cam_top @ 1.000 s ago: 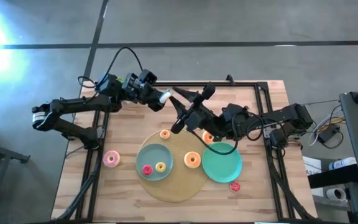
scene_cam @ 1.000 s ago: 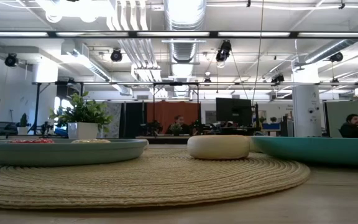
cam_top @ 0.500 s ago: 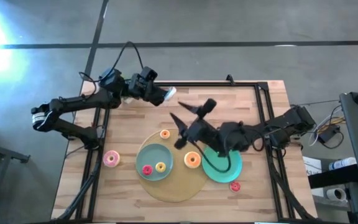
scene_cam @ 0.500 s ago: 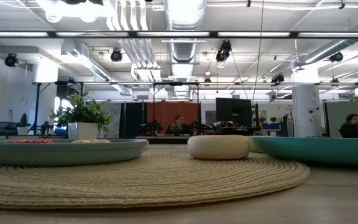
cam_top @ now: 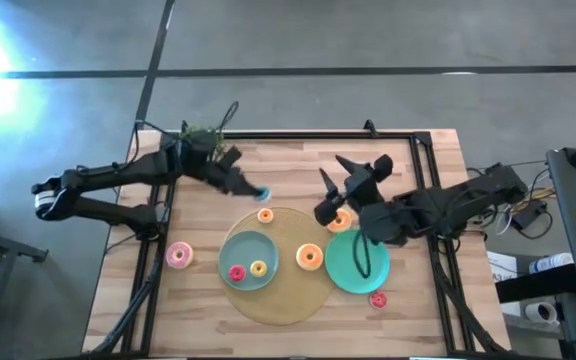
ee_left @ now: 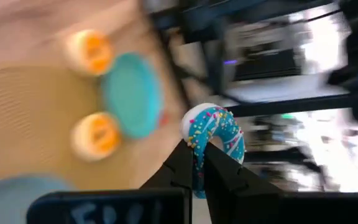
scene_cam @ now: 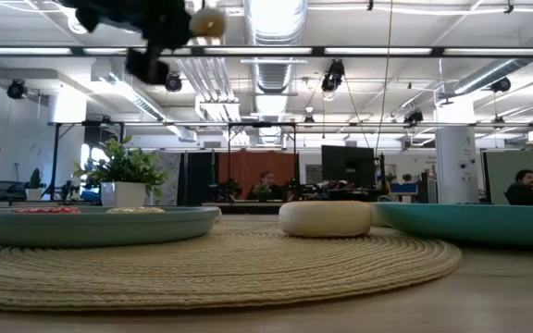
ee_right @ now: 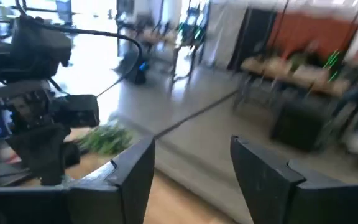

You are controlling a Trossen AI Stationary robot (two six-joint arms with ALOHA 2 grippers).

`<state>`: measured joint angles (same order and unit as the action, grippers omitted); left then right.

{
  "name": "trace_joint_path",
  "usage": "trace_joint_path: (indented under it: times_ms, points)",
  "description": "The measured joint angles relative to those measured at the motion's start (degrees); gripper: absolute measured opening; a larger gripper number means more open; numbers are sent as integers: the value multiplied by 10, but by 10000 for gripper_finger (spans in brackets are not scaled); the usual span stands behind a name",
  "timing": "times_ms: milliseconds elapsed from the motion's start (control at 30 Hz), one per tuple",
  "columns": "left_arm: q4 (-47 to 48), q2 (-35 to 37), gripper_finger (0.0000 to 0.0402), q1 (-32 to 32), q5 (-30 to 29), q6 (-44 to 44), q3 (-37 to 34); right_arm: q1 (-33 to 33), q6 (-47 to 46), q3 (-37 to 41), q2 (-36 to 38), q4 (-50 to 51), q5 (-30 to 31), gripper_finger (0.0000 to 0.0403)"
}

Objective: Pick & Place donuts
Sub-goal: Put the small blue donut on the blue plate

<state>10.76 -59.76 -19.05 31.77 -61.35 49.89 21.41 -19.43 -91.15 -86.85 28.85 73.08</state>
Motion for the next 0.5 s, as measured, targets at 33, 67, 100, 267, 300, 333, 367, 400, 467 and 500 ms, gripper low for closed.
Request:
trace_joint_path:
  times_ms: [33, 67, 100, 267, 300, 333, 367, 400, 467, 500]
  points:
    - [28, 13, 0, 7, -18, 14, -11, -4, -55, 0, 2, 44, -13, 203]
    - [56, 25, 0, 15, -35, 26, -23, -8, -101, 0, 3, 83, -26, 203]
    - [77, 36, 0, 23, -49, 35, -38, -12, -139, 0, 3, 115, -35, 203]
    - [83, 74, 0, 64, -68, 1, -124, -30, -194, 3, -5, 156, -60, 203]
    - [77, 78, 0, 73, -68, -13, -142, -33, -194, 4, -8, 157, -71, 203]
    - [76, 81, 0, 83, -69, -26, -162, -37, -194, 4, -16, 154, -80, 203]
    - [70, 83, 0, 93, -68, -37, -183, -42, -195, 4, -21, 151, -88, 203]
    - [60, 85, 0, 103, -68, -47, -201, -45, -196, 4, -23, 153, -95, 203]
    - [30, 86, 0, 124, -63, -53, -241, -49, -196, 5, -28, 151, -111, 203]
    - [15, 85, 0, 133, -58, -57, -259, -53, -196, 4, -30, 147, -116, 203]
